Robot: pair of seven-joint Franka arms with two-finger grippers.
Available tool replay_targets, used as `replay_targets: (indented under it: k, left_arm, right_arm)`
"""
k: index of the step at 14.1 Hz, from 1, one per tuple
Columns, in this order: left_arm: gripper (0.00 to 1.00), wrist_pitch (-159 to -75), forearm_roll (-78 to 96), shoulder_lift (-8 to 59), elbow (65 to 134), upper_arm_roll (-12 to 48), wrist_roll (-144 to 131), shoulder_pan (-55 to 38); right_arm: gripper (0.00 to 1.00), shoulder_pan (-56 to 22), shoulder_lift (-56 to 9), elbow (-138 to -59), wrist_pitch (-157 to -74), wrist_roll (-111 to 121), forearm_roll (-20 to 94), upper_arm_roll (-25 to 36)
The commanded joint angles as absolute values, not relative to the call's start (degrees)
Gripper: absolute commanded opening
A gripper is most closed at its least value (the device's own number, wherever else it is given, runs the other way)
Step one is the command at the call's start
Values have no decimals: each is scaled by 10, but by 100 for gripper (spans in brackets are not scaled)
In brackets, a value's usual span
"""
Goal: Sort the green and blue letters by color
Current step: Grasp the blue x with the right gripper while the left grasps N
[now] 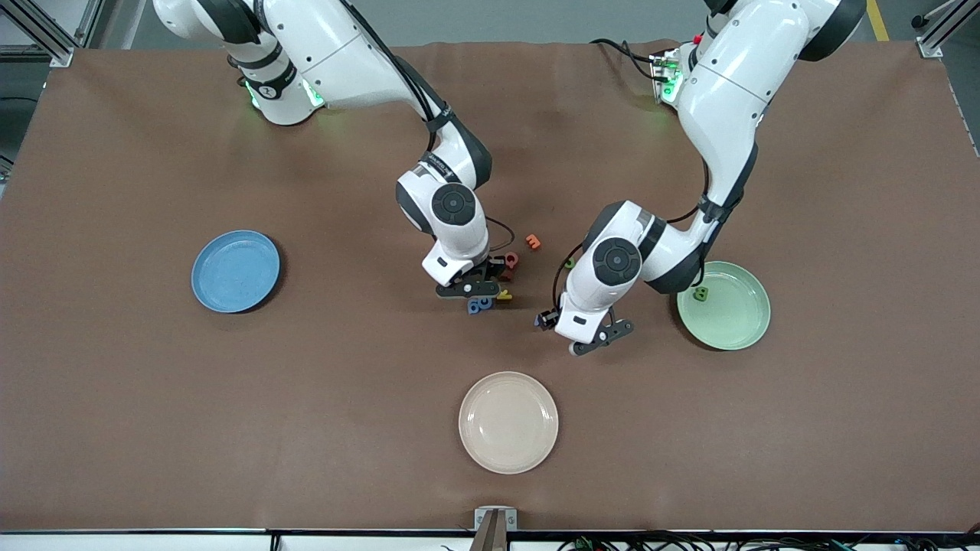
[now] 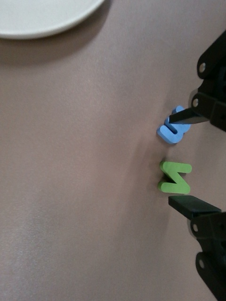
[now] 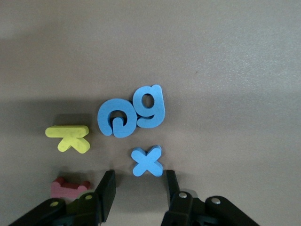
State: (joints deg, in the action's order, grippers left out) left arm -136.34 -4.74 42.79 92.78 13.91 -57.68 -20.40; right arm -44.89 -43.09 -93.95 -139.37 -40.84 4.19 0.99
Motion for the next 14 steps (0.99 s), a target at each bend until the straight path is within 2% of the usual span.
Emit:
replay_targets:
  k: [1, 4, 6, 11, 13, 14]
  left_arm:
    - [74, -1350, -66, 432, 926, 134, -589, -207]
    - [78, -1341, -66, 433, 933, 134, -589, -207]
    - [99, -1339, -67, 433, 933, 134, -589, -209]
    - [99, -1339, -75, 439, 933, 134, -589, -209]
    - [96, -1339, -75, 442, 933, 134, -589, -209]
    - [87, -1339, -75, 442, 933, 134, -589, -209]
  right_arm:
    - [50, -454, -451, -926, -1409, -403, 38, 12]
    - [50, -451, -451, -924, -1409, -403, 22, 12]
    - [50, -449, -451, -920, -1409, -403, 18, 12]
    - [49, -446, -453, -914, -1408, -402, 6, 12]
    - [36, -446, -453, -914, -1407, -393, -9, 12]
    - [27, -444, -453, -915, -1407, -383, -18, 12]
